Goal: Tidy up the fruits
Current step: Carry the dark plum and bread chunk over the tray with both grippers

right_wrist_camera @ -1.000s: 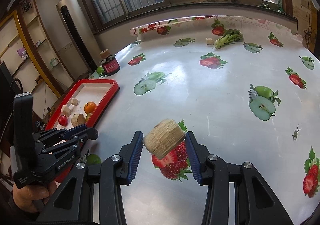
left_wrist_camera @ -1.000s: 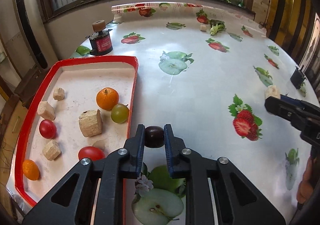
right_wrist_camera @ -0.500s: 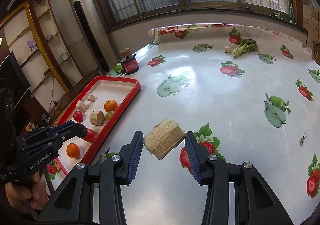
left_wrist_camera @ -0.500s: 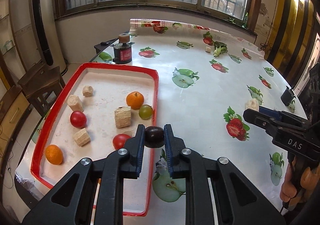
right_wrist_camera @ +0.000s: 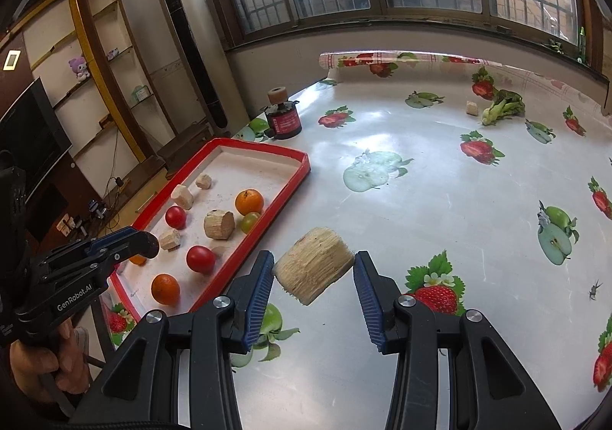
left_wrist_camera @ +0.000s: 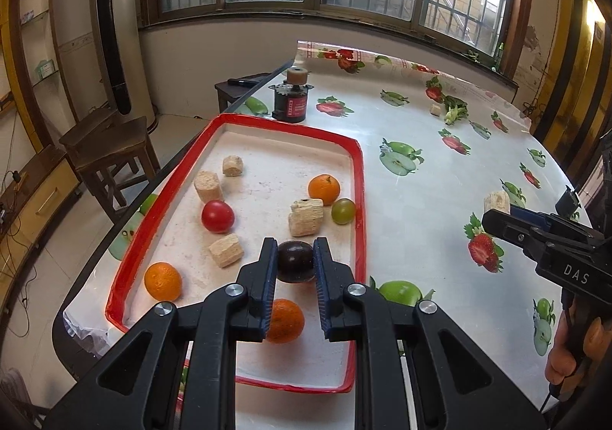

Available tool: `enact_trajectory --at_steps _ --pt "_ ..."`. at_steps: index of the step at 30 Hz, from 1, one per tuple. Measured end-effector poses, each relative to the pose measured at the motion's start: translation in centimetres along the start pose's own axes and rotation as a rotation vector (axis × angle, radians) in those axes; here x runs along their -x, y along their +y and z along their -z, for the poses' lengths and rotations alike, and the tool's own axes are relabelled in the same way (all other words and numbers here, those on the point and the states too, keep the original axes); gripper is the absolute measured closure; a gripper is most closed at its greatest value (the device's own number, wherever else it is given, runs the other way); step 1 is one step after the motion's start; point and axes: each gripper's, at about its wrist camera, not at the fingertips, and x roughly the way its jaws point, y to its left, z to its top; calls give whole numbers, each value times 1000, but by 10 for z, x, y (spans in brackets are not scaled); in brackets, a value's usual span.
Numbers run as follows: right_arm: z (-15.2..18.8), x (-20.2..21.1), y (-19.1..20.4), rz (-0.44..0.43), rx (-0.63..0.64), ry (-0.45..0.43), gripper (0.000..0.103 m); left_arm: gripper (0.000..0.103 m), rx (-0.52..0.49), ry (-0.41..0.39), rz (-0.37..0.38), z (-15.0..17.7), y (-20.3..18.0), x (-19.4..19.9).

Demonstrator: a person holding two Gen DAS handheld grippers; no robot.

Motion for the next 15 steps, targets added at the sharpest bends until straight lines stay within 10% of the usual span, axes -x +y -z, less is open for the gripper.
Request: enact_trajectory --at_steps 15 --pt "-11 -23 57 -62 96 29 59 87 77 1 -40 8 46 4"
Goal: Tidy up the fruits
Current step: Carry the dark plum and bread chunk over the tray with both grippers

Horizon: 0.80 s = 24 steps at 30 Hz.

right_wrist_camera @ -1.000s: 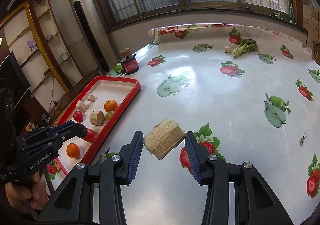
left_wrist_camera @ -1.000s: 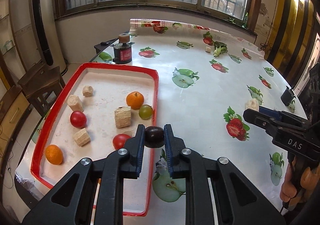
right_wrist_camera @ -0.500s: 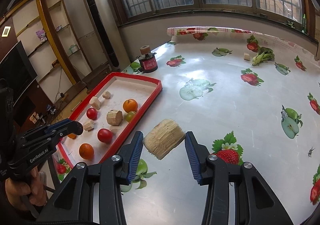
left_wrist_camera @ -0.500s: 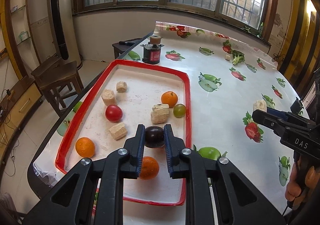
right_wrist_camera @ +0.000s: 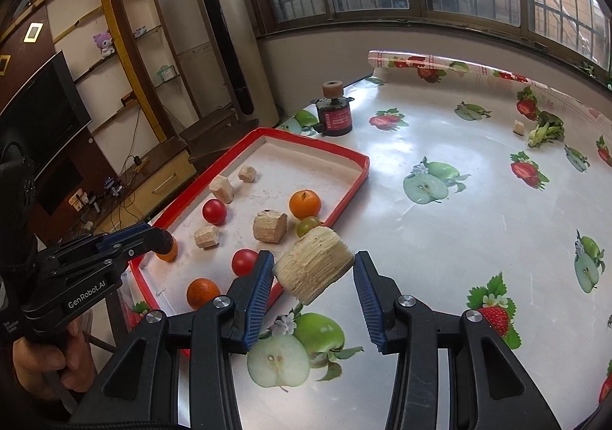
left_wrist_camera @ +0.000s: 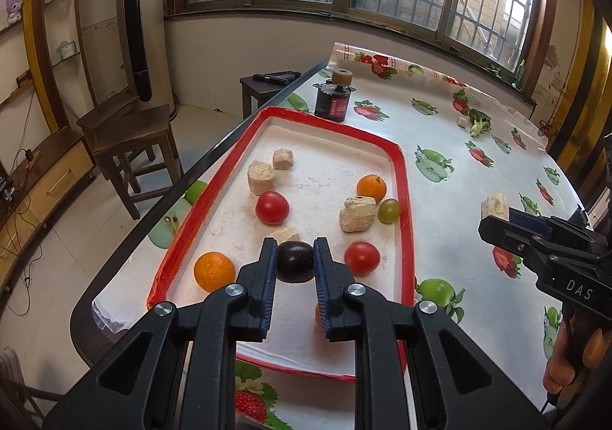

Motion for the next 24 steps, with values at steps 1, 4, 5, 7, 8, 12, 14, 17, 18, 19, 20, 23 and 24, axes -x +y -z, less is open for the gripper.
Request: enact_trajectory --at_steps 1,4,5,7,8,12,14,17,18,19,20,23,24 --pt "-1 -2 3 -4 6 2 59 87 5 1 -3 0 4 0" --pt "-2 -8 13 -13 22 9 59 87 25 3 -9 0 14 -1" --pt "-3 -10 16 -16 27 12 59 87 30 4 -11 0 17 -2" --pt "-4 -15 21 -21 33 20 59 87 41 7 -16 0 23 -4" --pt "-5 -18 22 -24 36 23 59 87 46 10 -16 1 26 -5" --pt "-8 -32 28 -38 44 45 59 87 60 24 -13 5 33 -9" --pt "-7 -39 31 -44 49 59 59 87 66 34 -6 8 34 -12" --pt "-5 -47 39 -56 65 78 59 87 66 54 9 13 33 -18" --pt "-3 -50 41 -61 71 85 59 87 64 62 11 14 32 -20" --pt "-1 -52 44 -65 79 92 59 87 64 67 14 16 31 -22" --pt "1 -55 47 -68 89 102 59 87 63 71 16 16 30 -24" --pt "7 -60 53 -73 120 123 59 87 60 81 19 16 29 -29" --pt "9 -61 54 -72 126 127 59 87 59 83 19 16 28 -31"
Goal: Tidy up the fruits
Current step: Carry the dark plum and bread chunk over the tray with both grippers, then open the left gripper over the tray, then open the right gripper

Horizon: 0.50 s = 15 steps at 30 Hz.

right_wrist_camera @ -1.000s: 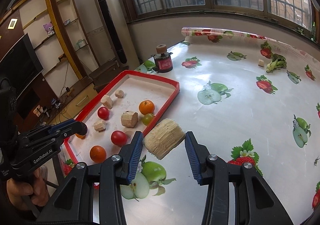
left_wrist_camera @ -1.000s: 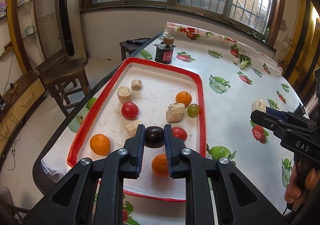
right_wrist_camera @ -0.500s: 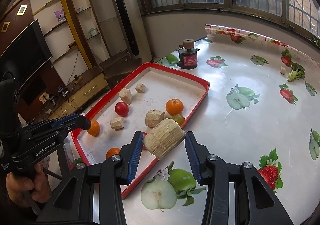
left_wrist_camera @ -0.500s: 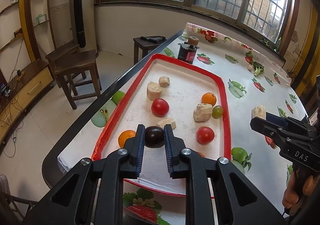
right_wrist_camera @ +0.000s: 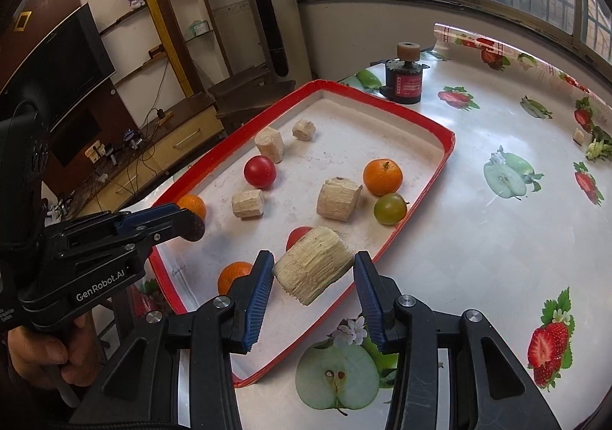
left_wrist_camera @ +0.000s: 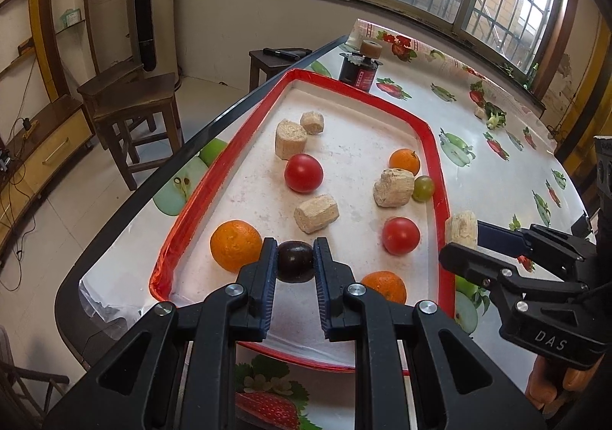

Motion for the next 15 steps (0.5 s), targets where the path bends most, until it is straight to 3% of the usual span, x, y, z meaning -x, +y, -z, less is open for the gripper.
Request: enact_trajectory --at_steps 7,15 --pt "6 -15 0 -3 4 38 59 87 -22 28 -18 2 -4 -14" --pt "6 -18 2 15 27 24 58 86 -37 36 -30 6 -6 -18"
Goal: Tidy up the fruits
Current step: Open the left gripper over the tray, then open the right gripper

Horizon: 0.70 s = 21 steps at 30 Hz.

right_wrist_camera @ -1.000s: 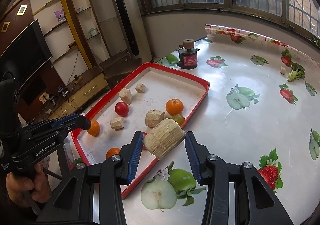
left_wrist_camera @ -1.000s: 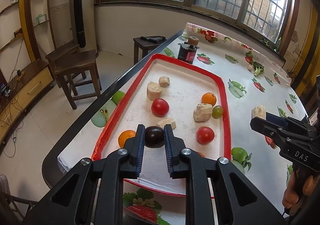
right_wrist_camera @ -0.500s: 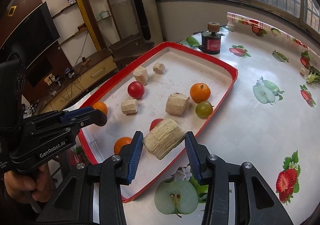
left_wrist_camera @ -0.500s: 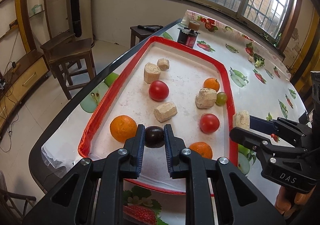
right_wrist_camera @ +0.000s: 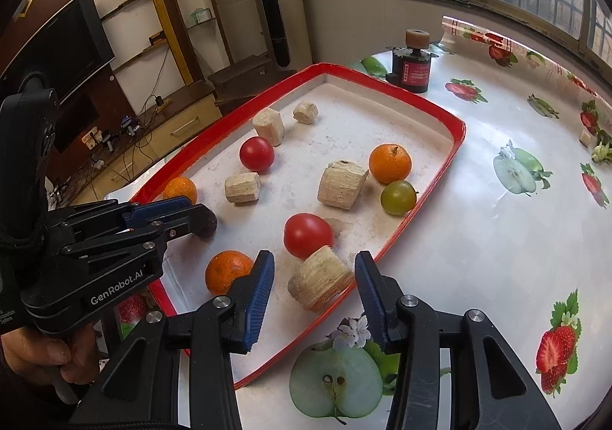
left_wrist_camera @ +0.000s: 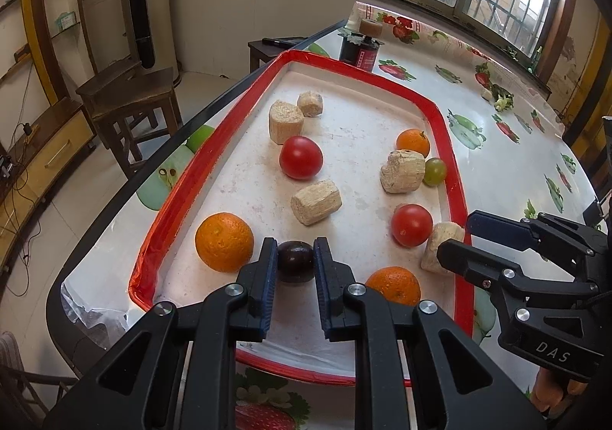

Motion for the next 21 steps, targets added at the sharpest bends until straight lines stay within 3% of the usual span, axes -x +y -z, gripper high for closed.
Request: enact_trajectory --at_steps 13,17,21 --pt "0 2 -6 -6 -21 -3 59 83 1 5 -17 -1 1 0" --pt "0 10 -10 -3 -35 -20 59 61 13 9 -24 -1 0 0" --pt "1 21 -15 -1 -42 -37 58 57 4 4 -44 1 -2 6"
